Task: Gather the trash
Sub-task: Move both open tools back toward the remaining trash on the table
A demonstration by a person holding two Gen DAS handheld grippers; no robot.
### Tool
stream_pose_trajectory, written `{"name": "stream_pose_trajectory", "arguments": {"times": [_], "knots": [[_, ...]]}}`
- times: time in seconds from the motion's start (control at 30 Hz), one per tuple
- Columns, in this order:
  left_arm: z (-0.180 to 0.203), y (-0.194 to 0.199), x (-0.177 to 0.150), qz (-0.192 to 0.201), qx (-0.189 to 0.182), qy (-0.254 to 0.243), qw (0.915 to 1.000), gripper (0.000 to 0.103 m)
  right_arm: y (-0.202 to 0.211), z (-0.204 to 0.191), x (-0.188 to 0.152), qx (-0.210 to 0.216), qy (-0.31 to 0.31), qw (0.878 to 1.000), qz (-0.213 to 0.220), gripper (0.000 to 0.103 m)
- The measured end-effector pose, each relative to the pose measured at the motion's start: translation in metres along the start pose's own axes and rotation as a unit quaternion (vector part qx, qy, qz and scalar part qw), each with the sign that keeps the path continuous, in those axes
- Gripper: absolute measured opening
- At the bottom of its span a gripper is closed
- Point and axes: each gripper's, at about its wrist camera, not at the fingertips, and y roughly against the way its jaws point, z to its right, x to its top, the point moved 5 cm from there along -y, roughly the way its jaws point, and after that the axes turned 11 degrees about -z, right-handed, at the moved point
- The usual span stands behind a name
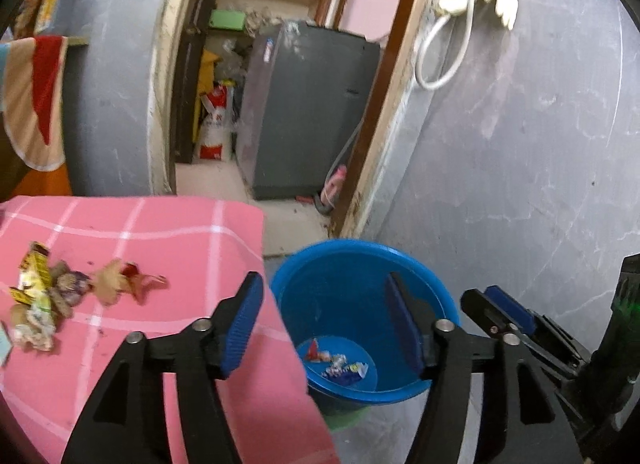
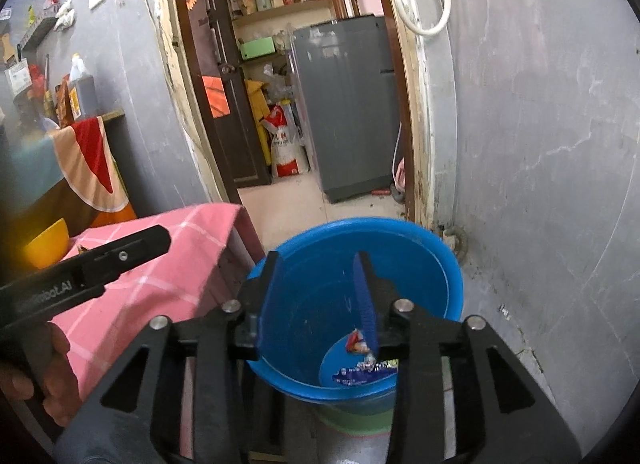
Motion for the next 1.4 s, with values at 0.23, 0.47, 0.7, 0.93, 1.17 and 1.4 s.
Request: {"name": "stream_pose_trajectory", "arguments": {"times": [0.23,0.47,0.7,0.93,1.17,1.4], "knots": [[-0.026,0.051,0.002,0.075,0.031,0.013,0.9967,0.100,0.032,-0.022,0.013,-0.006,0.016,0.999,0.046,0.075],[-0.047,0.098,-0.005,0.125,0.056,0.019,0.9904,0.101,0.066,-0.054,0.021,-0.016,0.037,0.994,0.101,0.100],[-0.063,0.147,-0.012,0.168,0.082,0.019,0.9823,0.101,0.097,-0.092,0.022,-0.004,0.060,0.986,0.155,0.102],[-0.085,0.192,-0.024,0.204,0.116,0.019,0.9718,0.101,0.118,-0.132,0.020,0.030,0.068,0.978,0.194,0.102],[-0.115,0.225,-0.041,0.224,0.156,0.031,0.9616,0.101,0.132,-0.171,0.012,0.058,0.091,0.970,0.219,0.102],[-0.150,0.240,-0.055,0.227,0.192,0.038,0.9540,0.101,0.130,-0.203,0.004,0.079,0.109,0.964,0.228,0.102]]}}
